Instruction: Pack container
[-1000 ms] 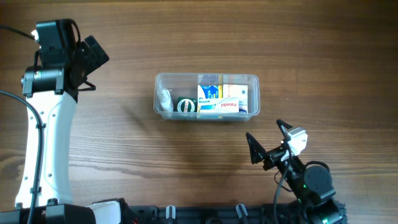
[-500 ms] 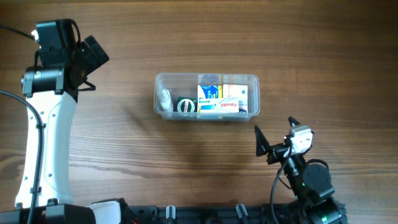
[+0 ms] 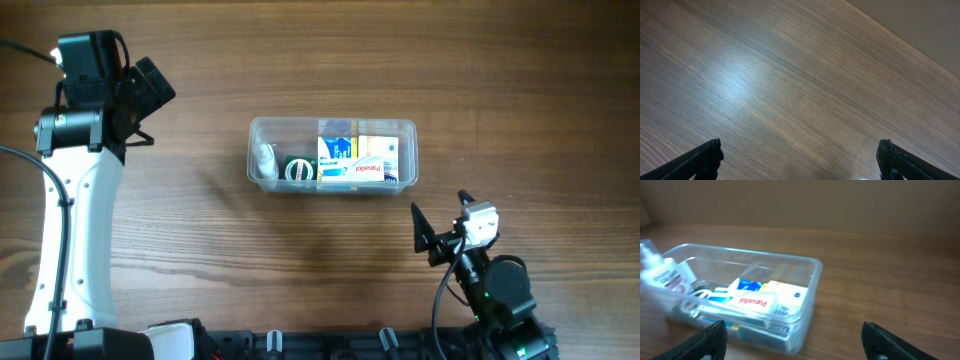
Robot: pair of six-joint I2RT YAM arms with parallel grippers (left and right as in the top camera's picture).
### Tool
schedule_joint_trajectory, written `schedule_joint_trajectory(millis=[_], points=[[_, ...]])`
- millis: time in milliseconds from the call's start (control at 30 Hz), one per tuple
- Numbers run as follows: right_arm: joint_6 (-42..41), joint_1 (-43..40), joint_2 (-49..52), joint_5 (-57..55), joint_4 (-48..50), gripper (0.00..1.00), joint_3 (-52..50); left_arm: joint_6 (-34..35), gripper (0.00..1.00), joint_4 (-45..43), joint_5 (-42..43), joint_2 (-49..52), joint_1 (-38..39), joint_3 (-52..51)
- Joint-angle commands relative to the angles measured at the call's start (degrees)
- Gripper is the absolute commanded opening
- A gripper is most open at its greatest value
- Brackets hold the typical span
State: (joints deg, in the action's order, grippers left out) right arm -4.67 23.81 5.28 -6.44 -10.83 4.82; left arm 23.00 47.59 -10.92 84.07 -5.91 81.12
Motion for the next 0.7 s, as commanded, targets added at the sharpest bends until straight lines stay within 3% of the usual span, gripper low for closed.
schedule_joint_trajectory(millis=[0,33,67,667], points=[[-0.24,-0.2,1.09,3.76,-0.57,0.86,0.0,-0.31,1.0,0.02,-0.74,-0.13,-0.22,0.59],[-0.24,-0.2,1.36,3.69,-0.57,0.88,0.0,-0.31,1.0,0.02,-0.72,-0.13,-0.22,0.61],[-0.2,-0.2,1.57,3.5,-0.55,1.0,0.0,-0.31,1.0,0.02,-0.74,-0.13,-0.22,0.59],[-0.22,-0.2,3.17,3.52,-0.37,1.0,0.0,-0.31,1.0,0.02,-0.74,-0.13,-0.22,0.61]])
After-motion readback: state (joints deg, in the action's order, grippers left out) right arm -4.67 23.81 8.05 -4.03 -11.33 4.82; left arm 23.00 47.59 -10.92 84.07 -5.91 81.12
